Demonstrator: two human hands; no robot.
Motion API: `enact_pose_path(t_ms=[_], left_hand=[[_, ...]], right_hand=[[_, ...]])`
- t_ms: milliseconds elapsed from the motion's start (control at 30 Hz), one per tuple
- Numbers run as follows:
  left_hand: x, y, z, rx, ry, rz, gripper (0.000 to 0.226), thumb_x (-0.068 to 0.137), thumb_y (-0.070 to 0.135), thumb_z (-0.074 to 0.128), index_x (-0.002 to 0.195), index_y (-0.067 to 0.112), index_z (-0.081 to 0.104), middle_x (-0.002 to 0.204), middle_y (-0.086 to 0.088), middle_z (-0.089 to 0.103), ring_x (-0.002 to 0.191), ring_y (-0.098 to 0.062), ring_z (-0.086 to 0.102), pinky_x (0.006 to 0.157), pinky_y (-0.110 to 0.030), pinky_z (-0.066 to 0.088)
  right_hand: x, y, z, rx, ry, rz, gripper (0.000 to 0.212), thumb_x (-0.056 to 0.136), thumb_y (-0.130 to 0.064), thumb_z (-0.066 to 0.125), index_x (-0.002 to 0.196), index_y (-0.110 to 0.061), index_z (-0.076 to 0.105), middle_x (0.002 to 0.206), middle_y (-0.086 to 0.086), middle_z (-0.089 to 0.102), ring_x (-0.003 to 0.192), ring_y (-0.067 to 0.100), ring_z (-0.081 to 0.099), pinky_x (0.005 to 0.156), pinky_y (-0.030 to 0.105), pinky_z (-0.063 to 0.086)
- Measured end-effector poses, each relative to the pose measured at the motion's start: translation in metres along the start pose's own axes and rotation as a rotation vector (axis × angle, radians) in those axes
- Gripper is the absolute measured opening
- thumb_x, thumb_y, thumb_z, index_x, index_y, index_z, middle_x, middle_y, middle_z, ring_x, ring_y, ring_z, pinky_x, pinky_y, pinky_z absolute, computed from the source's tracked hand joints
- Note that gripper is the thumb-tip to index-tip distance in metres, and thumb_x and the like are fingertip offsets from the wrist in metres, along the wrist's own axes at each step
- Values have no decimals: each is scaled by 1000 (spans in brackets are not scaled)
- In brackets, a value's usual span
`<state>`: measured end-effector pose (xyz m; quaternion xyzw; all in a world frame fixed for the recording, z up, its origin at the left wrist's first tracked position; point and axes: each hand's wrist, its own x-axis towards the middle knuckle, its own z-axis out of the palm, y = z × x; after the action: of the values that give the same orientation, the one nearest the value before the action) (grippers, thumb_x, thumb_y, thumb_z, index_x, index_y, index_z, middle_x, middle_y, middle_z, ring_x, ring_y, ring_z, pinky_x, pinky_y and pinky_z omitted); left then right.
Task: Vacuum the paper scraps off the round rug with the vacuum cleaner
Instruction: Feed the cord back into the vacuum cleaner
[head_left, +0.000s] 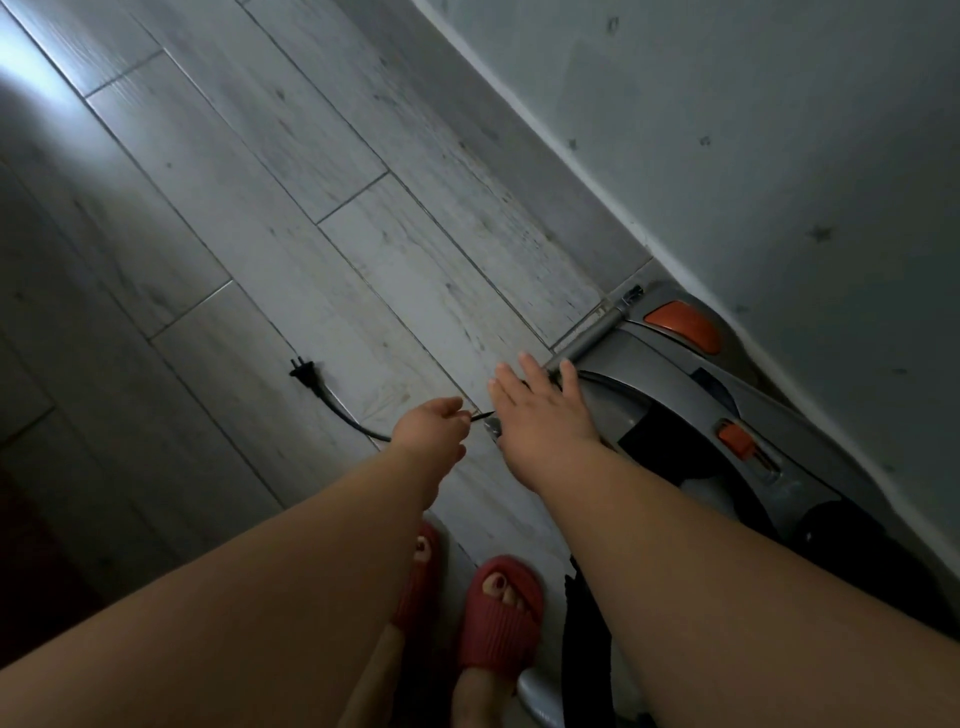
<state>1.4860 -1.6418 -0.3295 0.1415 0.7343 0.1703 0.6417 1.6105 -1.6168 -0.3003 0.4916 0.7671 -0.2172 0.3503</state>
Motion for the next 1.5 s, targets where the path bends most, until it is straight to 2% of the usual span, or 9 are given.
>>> enact_pose_path(t_ms=[267,433,533,733,900,1033,1200,1300,1500], left_hand=[[35,-7,-2,-40,-14,-127,42,97,8,50,138,10,46,124,-15,57,106,-21,56,97,-32,48],[64,-18,-9,-47,4,-202,43,97,5,48,140,12,44,122,-16,59,108,-24,59,87,-32,51],[85,-32,-9,-32,-8,-233,42,94,7,49,136,12,49,127,-17,60,113,-32,60,92,-42,52],[106,-38,-6,-301,-45,-315,50,98,-3,36,147,7,31,144,-21,42,130,-37,43,108,-46,37],[115,-28,-7,-343,74,-184,37,95,4,48,132,11,51,132,-16,56,118,-31,57,100,-41,47],[109,-8,-9,-481,76,-160,32,100,1,39,128,0,52,119,-24,60,111,-34,59,88,-33,48],[104,8,-6,-520,142,-71,26,99,0,38,117,-3,57,82,-14,61,72,-22,61,68,-26,53],[106,31,-16,-595,208,31,24,99,0,39,112,0,59,79,-12,61,67,-19,59,72,-27,51],[106,75,-38,-642,200,188,20,99,5,44,108,7,61,84,-8,65,78,-18,64,84,-29,53]], right_hand=[[52,-17,0,-87,-68,-47,64,104,-23,30,160,-14,0,167,5,-10,152,27,-19,120,58,-8],[89,-37,16,-169,-143,-51,55,103,-29,34,155,-14,27,164,11,20,153,33,-4,118,61,-6],[108,-45,22,-202,-217,-25,42,103,-27,35,142,-19,48,150,8,46,148,35,17,117,60,1],[132,-60,32,-243,-245,1,38,103,-26,38,138,-19,54,145,8,52,146,36,23,117,59,1],[137,-54,32,-195,-208,28,34,103,-22,40,132,-18,57,139,8,56,140,33,32,117,54,10],[143,-50,26,-30,-187,90,31,102,-17,41,127,-16,58,131,6,60,126,28,50,111,46,25],[137,-44,9,106,-128,112,31,103,-9,39,126,-12,60,126,8,62,115,26,59,89,37,43],[135,-42,-11,144,32,112,34,103,-7,36,127,-14,58,126,8,62,114,27,61,75,34,40],[143,-40,-56,157,213,89,32,101,-8,39,129,-14,54,121,9,62,109,29,62,71,34,41]])
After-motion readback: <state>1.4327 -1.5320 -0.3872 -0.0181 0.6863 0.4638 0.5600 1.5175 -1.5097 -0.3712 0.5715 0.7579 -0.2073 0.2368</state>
